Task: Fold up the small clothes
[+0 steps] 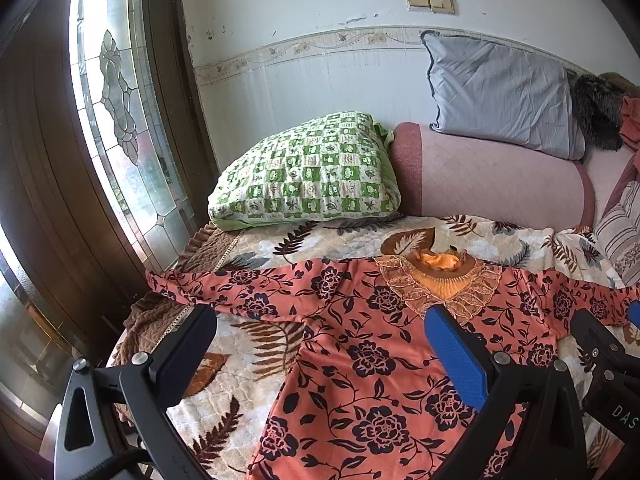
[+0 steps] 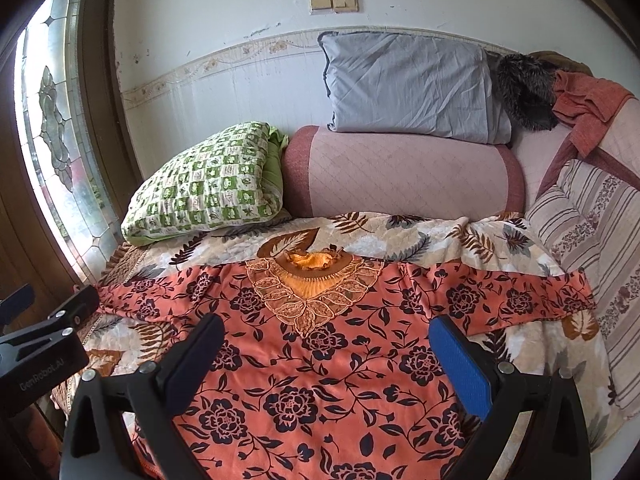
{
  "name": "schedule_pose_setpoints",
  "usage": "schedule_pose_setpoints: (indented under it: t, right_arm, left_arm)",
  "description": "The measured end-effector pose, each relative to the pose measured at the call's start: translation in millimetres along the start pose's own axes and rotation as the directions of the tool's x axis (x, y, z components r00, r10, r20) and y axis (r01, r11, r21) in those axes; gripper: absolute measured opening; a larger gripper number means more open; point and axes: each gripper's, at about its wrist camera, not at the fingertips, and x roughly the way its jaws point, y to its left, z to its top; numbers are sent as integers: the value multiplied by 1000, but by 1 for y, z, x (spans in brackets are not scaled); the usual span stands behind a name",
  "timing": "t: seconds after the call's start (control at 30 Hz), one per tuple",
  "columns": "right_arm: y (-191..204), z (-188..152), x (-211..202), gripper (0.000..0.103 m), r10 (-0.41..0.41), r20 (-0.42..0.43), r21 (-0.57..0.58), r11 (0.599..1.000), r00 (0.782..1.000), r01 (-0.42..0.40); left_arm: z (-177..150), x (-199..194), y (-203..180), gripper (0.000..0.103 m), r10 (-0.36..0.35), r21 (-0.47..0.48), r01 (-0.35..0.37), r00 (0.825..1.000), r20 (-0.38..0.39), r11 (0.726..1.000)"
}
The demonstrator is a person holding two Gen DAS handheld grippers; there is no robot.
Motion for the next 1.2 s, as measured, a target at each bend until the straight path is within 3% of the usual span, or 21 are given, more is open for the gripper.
schedule_pose_setpoints:
  t: [0.4, 0.47, 0.57, 0.67, 0.77, 0.83, 0.9, 0.97, 1.03, 1.1, 1.17, 1.2]
  right_arm:
    - [-34, 4, 47, 103, -1, -35, 80, 997, 999, 3]
    - [-55, 2, 61, 103, 13, -37, 130, 992, 999, -8]
    - [-107, -5, 92, 103, 23, -67, 231, 973, 997, -7]
    - [-182, -19, 124, 103, 21, -107, 379, 925, 994, 22]
    - [-276, -39, 149, 103, -6, -147, 520, 850, 989, 82]
    - [-337, -52, 163, 101, -3, -147, 620, 779, 989, 94]
    - [-395, -71, 167, 94, 7, -140, 731, 675, 990, 99]
    - [-449, -95, 170, 83, 10, -83, 852, 519, 997, 66]
    - [-486, -112, 177, 81, 4, -64, 910, 412, 998, 57]
    - [-520, -125, 192, 69, -5, -87, 947, 310, 996, 84]
    - [-542, -135, 198, 62, -32, -66, 969, 234, 997, 72]
    - [-552, -135, 202, 61, -45, -53, 973, 224, 998, 62]
  left_arm:
    - [5, 42, -28, 103, -16, 27, 17, 999, -38, 999]
    - [3, 62, -36, 103, -66, 14, 67, 995, -73, 998]
    - [-10, 108, -59, 103, -157, 14, 161, 975, -156, 987]
    - [-30, 154, -85, 103, -160, 20, 170, 958, -239, 985]
    - [-51, 192, -112, 103, -153, 19, 163, 955, -253, 986]
    - [-61, 208, -122, 103, -165, 15, 174, 954, -249, 985]
    - [-71, 222, -132, 103, -175, 23, 187, 949, -262, 982]
    - [-76, 236, -135, 103, -203, 22, 219, 935, -292, 976]
    - [-80, 248, -132, 103, -195, 17, 210, 936, -293, 978]
    - [-84, 258, -123, 103, -184, -8, 191, 932, -313, 981]
    - [-87, 267, -113, 103, -201, -69, 189, 918, -341, 980]
    - [-87, 270, -108, 103, -210, -103, 185, 915, -346, 977]
